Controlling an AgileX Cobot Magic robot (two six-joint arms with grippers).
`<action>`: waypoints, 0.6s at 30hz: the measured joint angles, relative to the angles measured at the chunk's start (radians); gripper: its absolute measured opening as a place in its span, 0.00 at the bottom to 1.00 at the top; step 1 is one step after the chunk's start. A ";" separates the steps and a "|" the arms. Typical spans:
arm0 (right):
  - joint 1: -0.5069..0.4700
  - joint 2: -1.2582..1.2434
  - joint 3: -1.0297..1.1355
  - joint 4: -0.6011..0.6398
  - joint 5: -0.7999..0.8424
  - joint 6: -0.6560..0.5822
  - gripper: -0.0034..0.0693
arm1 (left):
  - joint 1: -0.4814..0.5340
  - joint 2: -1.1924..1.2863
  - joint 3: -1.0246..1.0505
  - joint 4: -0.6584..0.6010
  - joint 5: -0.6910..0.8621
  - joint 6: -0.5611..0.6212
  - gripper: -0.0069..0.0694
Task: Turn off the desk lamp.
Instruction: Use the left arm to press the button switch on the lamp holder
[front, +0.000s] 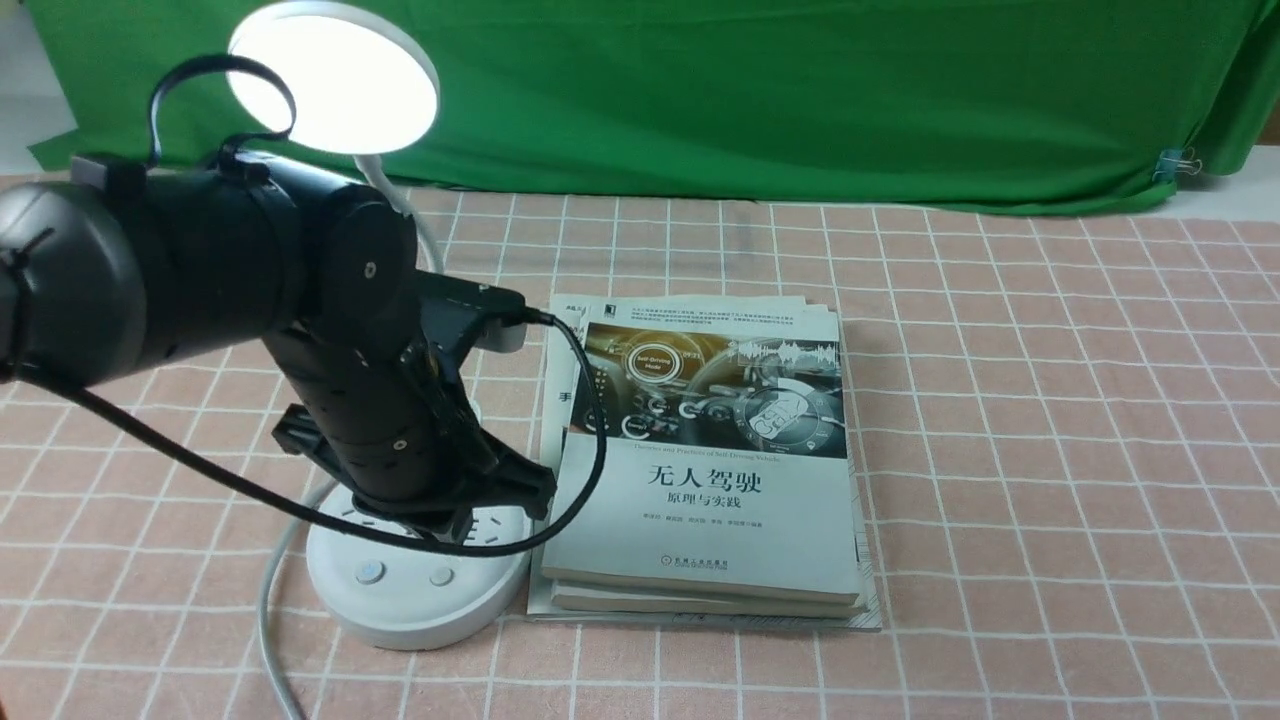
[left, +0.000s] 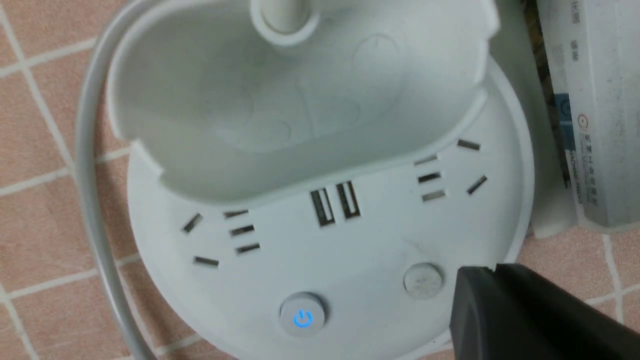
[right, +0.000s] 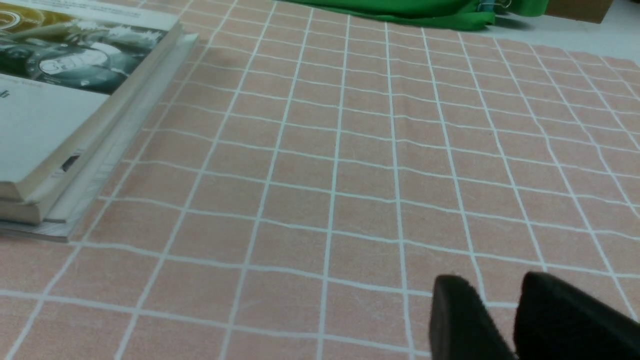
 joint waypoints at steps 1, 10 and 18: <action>0.000 0.000 0.000 0.000 0.000 0.000 0.38 | 0.000 0.008 0.001 0.000 0.001 0.000 0.10; 0.000 0.000 0.000 0.000 0.000 0.000 0.38 | 0.000 0.096 -0.001 0.000 0.006 0.003 0.10; 0.000 0.000 0.000 0.000 0.000 0.000 0.38 | 0.000 0.038 0.001 -0.010 0.041 0.004 0.10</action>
